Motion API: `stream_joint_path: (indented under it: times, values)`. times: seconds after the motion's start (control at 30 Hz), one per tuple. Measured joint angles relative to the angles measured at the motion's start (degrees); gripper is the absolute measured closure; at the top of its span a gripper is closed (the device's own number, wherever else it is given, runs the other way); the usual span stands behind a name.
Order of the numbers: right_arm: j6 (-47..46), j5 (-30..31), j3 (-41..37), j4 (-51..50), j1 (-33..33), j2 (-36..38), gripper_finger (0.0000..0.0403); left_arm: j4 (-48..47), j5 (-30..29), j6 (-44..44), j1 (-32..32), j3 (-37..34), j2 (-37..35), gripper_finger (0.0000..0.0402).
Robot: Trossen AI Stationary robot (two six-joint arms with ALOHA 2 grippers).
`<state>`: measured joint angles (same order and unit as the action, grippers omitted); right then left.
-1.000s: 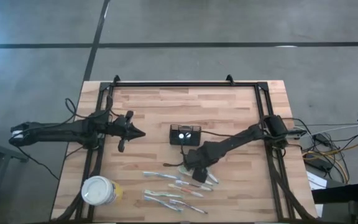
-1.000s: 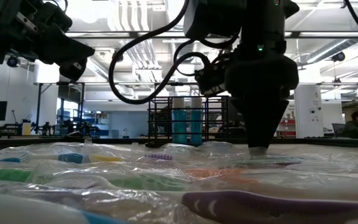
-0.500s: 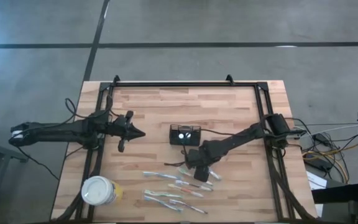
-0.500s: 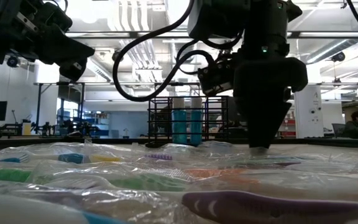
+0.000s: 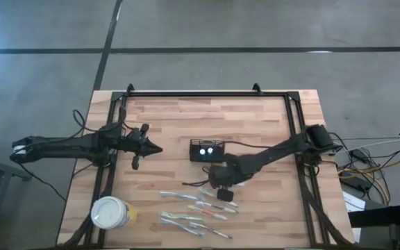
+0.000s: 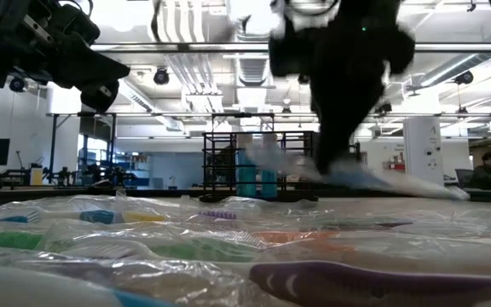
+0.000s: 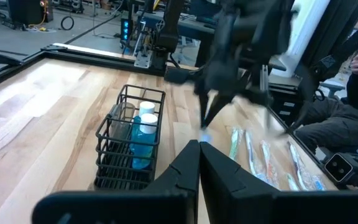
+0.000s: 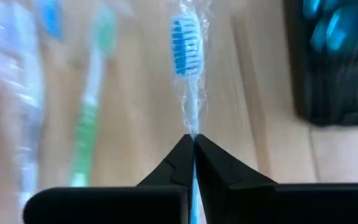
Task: Pick & Place toothbrushing station
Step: Put the top blue toothbrush into the wire organizer
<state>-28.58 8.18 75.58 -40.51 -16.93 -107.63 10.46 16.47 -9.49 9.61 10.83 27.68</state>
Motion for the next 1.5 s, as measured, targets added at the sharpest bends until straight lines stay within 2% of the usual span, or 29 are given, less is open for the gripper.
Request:
stream_joint_path:
  times: [0.23, 0.37, 0.77, 0.97, 1.2, 1.5]
  values:
    - [8.1, 8.7, -2.4, 9.9, -3.3, 11.6, 0.0395, 0.0, 0.0, 0.0, 0.0, 0.0, 0.0, 0.0388]
    - [14.9, 11.4, -8.3, 21.7, -5.0, 19.8, 0.0395, 0.0, 0.0, 0.0, 0.0, 0.0, 0.0, 0.0388]
    - [33.3, 11.5, -40.1, 58.8, -5.7, 52.0, 0.0395, 0.0, 0.0, 0.3, 0.0, 0.0, 0.0, 0.0388]
    - [37.1, 11.3, -55.7, 73.7, -5.6, 66.6, 0.0394, 0.0, 0.0, 0.5, 0.0, 0.0, 0.0, 0.0388]
    - [37.7, 11.6, -67.3, 79.3, -5.3, 79.5, 0.0395, 0.0, -0.5, 0.5, 0.0, 0.0, 0.1, 0.0388]
    - [38.3, 14.3, -74.4, 80.2, -4.5, 89.8, 0.0395, 0.0, -1.4, 0.6, 0.0, 0.0, 0.2, 0.0388]
